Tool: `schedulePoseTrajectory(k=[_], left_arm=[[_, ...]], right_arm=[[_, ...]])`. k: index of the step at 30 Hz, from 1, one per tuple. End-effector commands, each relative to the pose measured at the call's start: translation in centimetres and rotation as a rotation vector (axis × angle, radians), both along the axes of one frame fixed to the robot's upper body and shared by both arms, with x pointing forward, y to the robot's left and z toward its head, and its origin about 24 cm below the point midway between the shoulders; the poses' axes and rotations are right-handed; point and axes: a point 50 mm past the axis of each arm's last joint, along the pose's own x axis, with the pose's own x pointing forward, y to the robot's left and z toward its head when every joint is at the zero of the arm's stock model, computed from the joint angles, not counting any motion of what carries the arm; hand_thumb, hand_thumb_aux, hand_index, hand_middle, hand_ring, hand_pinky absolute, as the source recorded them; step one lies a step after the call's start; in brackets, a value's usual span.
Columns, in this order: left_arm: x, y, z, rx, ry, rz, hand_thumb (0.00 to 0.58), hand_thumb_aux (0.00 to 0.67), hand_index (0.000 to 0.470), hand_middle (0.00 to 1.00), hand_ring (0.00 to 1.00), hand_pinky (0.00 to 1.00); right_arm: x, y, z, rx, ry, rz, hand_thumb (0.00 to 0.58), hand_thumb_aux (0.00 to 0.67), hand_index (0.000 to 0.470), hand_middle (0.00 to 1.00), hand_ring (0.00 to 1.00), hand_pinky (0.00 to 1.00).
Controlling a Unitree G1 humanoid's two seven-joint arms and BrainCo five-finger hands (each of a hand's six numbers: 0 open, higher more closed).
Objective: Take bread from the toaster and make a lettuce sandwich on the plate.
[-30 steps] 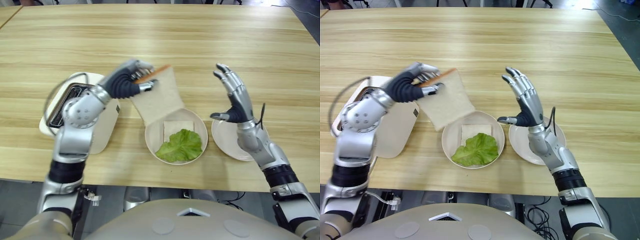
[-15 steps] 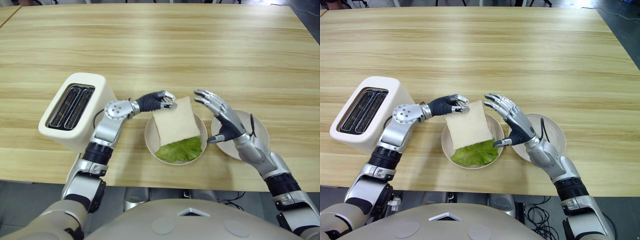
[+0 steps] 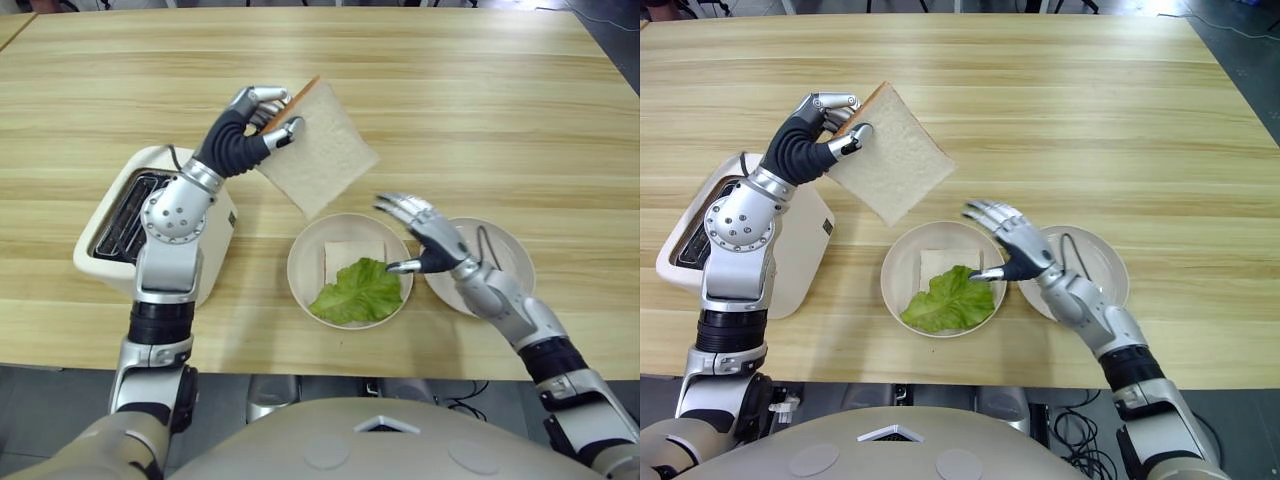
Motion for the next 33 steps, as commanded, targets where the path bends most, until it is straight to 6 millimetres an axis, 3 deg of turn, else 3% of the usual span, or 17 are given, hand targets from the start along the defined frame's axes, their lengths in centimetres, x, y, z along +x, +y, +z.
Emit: schedulePoseTrajectory(k=[1, 13, 14, 15, 16, 17, 20, 26, 27, 33], left_arm=[[-0.3, 0.4, -0.1, 0.006, -0.010, 0.036, 0.580, 0.670, 0.460, 1.00, 1.00, 1.00], [-1.2, 2.1, -0.3, -0.013, -0.008, 0.116, 0.580, 0.670, 0.460, 1.00, 1.00, 1.00], [-1.1, 2.2, -0.4, -0.018, -0.005, 0.123, 0.580, 0.670, 0.460, 1.00, 1.00, 1.00], [-1.0, 2.2, -0.4, -0.023, -0.002, 0.127, 0.580, 0.670, 0.460, 1.00, 1.00, 1.00], [-1.0, 2.3, -0.5, -0.026, 0.000, 0.130, 0.580, 0.670, 0.460, 1.00, 1.00, 1.00], [-0.9, 2.3, -0.5, -0.027, 0.001, 0.131, 0.580, 0.670, 0.460, 1.00, 1.00, 1.00], [-0.7, 2.2, -0.7, -0.030, 0.011, 0.128, 0.580, 0.670, 0.460, 1.00, 1.00, 1.00], [-0.2, 2.0, -1.7, -0.027, 0.054, 0.121, 0.580, 0.670, 0.460, 1.00, 1.00, 1.00], [-0.1, 2.0, -1.9, -0.028, 0.061, 0.119, 0.580, 0.670, 0.460, 1.00, 1.00, 1.00], [0.3, 1.6, -2.7, -0.014, 0.087, 0.111, 0.580, 0.670, 0.460, 1.00, 1.00, 1.00]], right_arm=[[0.0, 0.3, -1.5, -0.106, 0.052, 0.051, 0.000, 0.000, 0.000, 0.00, 0.00, 0.00], [0.5, -0.1, -2.9, -0.285, -0.044, 0.103, 0.014, 0.008, 0.005, 0.00, 0.00, 0.00], [0.5, 0.0, -2.9, -0.286, -0.051, 0.106, 0.132, 0.081, 0.056, 0.00, 0.00, 0.00], [0.5, 0.0, -2.9, -0.287, -0.055, 0.108, 0.441, 0.342, 0.235, 0.00, 0.00, 0.00], [0.5, 0.0, -2.9, -0.288, -0.058, 0.111, 0.441, 0.342, 0.235, 0.00, 0.00, 0.00], [0.4, 0.1, -3.0, -0.288, -0.062, 0.113, 0.546, 0.507, 0.348, 0.00, 0.00, 0.00], [0.3, 0.3, -3.0, -0.284, -0.068, 0.122, 0.579, 0.646, 0.444, 0.00, 0.00, 0.00], [0.3, 0.6, -3.0, -0.275, -0.083, 0.133, 0.580, 0.659, 0.453, 0.00, 0.00, 0.00], [0.3, 0.7, -3.0, -0.273, -0.083, 0.134, 0.576, 0.615, 0.422, 0.00, 0.00, 0.00], [0.3, 1.1, -2.9, -0.267, -0.091, 0.142, 0.567, 0.570, 0.391, 0.00, 0.00, 0.00]])
